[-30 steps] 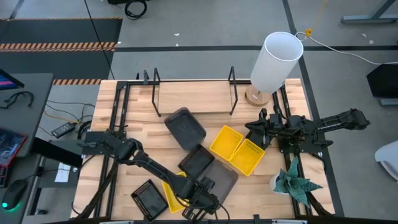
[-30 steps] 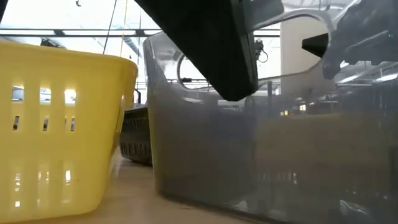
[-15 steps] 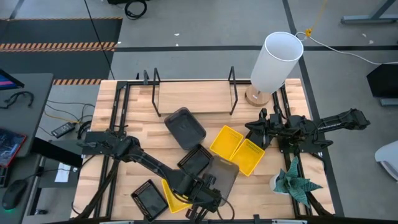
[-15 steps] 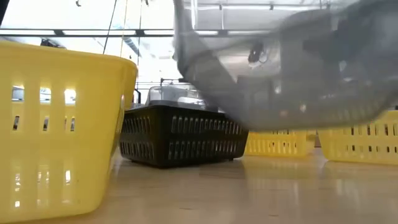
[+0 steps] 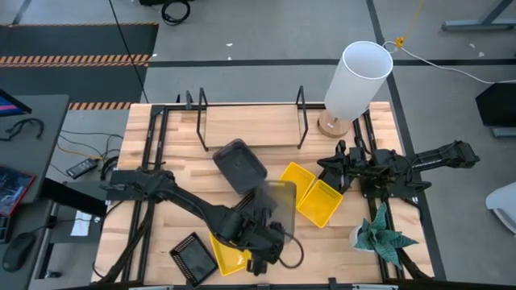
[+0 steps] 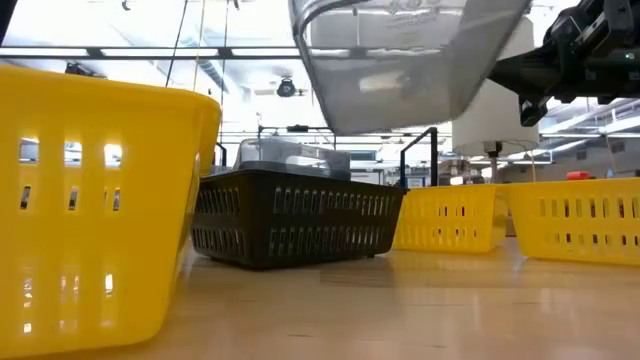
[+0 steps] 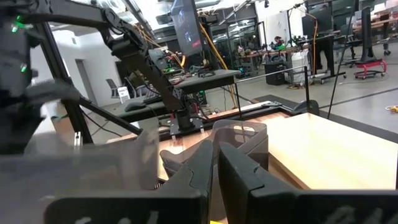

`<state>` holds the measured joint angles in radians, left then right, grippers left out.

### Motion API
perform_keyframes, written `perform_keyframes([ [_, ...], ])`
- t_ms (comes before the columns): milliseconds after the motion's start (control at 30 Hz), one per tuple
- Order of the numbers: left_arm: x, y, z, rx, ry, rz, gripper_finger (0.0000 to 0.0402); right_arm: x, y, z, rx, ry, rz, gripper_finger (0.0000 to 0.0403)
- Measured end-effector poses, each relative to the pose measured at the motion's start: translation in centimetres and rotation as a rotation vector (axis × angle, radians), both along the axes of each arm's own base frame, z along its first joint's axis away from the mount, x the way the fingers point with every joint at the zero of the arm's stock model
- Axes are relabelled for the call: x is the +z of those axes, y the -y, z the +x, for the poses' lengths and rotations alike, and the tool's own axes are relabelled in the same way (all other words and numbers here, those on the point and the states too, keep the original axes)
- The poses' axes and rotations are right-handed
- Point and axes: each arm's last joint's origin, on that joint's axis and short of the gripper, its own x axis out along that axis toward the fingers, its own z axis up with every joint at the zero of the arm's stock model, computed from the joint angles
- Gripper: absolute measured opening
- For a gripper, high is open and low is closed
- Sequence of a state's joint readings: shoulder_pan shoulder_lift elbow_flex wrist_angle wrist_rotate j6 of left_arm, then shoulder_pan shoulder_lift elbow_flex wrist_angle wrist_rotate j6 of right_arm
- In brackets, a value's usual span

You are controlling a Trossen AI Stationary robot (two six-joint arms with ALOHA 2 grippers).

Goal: Stack baskets on shelf by color
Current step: Stack the bottom gray bin on top of the top gray bins

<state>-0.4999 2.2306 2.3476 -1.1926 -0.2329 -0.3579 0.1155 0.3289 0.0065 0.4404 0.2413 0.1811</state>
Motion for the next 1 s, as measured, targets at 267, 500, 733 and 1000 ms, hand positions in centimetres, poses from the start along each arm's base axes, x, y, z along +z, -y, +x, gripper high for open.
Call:
perform_keyframes([
  [267, 1.3, -2.4, -1.7, 0.233, -0.054, 0.067, 0.0001, 0.0, 0.0, 0.0, 0.0, 0.001, 0.0, 0.0028],
  [500, 1.6, -4.9, -2.4, 0.433, -0.122, 0.112, 0.0004, 0.0, 0.0, 0.0, 0.0, 0.001, 0.0, 0.0028],
  [733, 1.1, -8.0, -1.8, 0.579, -0.148, 0.143, 0.0004, 0.0, 0.0, 0.0, 0.0, 0.001, 0.0, 0.0028],
  [1000, -3.1, -11.5, -0.9, 0.632, -0.289, 0.264, 0.0004, 0.0, 0.0, 0.0, 0.0, 0.001, 0.0, 0.0028],
])
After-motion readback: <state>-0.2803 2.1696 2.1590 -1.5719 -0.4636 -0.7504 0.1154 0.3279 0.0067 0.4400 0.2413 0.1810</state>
